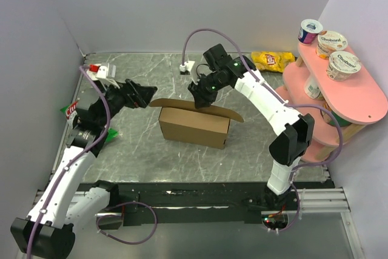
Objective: Fold the paper box
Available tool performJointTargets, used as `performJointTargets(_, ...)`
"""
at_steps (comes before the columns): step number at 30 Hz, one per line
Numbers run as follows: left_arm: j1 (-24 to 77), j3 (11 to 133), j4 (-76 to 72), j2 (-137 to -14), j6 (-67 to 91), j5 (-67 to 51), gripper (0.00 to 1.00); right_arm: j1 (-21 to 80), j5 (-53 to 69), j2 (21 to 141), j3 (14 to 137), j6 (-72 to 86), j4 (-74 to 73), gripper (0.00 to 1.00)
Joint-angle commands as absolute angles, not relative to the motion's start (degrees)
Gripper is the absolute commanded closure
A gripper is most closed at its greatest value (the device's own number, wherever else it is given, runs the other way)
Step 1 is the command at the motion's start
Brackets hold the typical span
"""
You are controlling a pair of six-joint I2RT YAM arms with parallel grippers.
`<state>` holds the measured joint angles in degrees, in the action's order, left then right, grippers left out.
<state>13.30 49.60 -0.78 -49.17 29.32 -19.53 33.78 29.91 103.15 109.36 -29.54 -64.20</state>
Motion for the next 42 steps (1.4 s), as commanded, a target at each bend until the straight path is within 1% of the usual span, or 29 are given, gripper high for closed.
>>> performJointTargets(1,13.01,46.24,0.45,-49.66,26.72,-21.27,0.04,33.31,28.40,102.05,105.40,-27.17,-60.22,0.54)
performJointTargets(2,13.09,45.27,0.35,-49.48,26.89,-21.10,0.04,33.31,27.43,99.87,104.25,-26.11,-58.64,0.48)
performJointTargets(3,13.10,43.18,-2.00,-49.48,27.07,-21.44,0.04,33.31,26.81,98.54,103.28,-25.06,-56.10,0.45)
performJointTargets(4,13.01,42.20,-3.33,-49.40,27.33,-22.05,0.04,33.31,26.20,96.00,101.62,-24.35,-54.94,0.33)
performJointTargets(5,13.09,41.58,-5.60,-49.39,27.68,-23.02,0.04,33.22,25.32,94.76,100.73,-23.39,-53.63,0.24)
performJointTargets(6,13.01,40.53,-6.58,-49.48,28.12,-23.81,0.04,33.22,23.31,93.35,100.03,-21.99,-51.61,0.18)
performJointTargets(7,13.01,40.08,-7.98,-49.40,28.21,-24.25,0.04,33.14,22.07,90.73,98.80,-21.02,-50.81,0.08)
performJointTargets(8,13.01,39.64,-10.17,-49.57,28.56,-24.78,0.04,32.96,21.28,89.40,97.92,-20.22,-49.67,0.03)
performJointTargets(9,13.01,39.12,-11.07,-49.83,28.65,-24.87,0.04,32.52,20.66,87.91,97.13,-18.82,-48.96,0.00)
performJointTargets(13,13.01,38.32,-13.53,-50.01,27.69,-23.82,0.04,30.77,16.98,78.08,89.33,-15.30,-43.96,0.00)
performJointTargets(15,13.01,38.32,-13.54,-50.01,26.03,-23.56,0.04,29.63,15.74,75.25,86.94,-13.46,-44.03,0.00)
performJointTargets(22,12.92,37.79,-13.55,-50.53,21.89,-23.99,0.04,28.57,10.03,62.42,71.83,-7.74,-43.68,0.00)
performJointTargets(25,12.92,39.55,-9.51,-51.76,19.60,-23.82,0.02,28.39,8.27,59.08,67.69,-6.51,-43.42,0.01)
performJointTargets(32,12.92,43.59,-1.78,-53.17,16.70,-22.14,0.01,26.72,5.45,56.25,63.46,-5.54,-42.89,0.07)
performJointTargets(35,12.92,46.92,2.17,-53.70,15.13,-23.28,0.01,26.11,5.88,56.07,62.49,-5.89,-41.75,0.13)
performJointTargets(36,12.92,47.37,2.72,-53.27,14.77,-23.29,0.01,25.67,6.41,56.07,62.06,-6.06,-41.23,0.18)
performJointTargets(38,12.92,47.90,3.69,-53.09,13.11,-23.55,0.01,25.58,7.91,56.51,62.05,-6.07,-40.52,0.23)
performJointTargets(39,12.92,49.55,7.17,-53.70,12.14,-23.47,0.01,25.58,8.08,56.60,62.05,-6.06,-40.34,0.29)
performJointTargets(41,12.92,53.15,11.23,-54.84,8.12,-23.73,0.01,25.40,8.79,56.95,61.79,-6.24,-39.55,0.35)
performJointTargets(42,12.92,54.30,13.77,-56.24,6.52,-23.90,0.01,25.49,8.79,57.04,61.87,-6.24,-39.46,0.40)
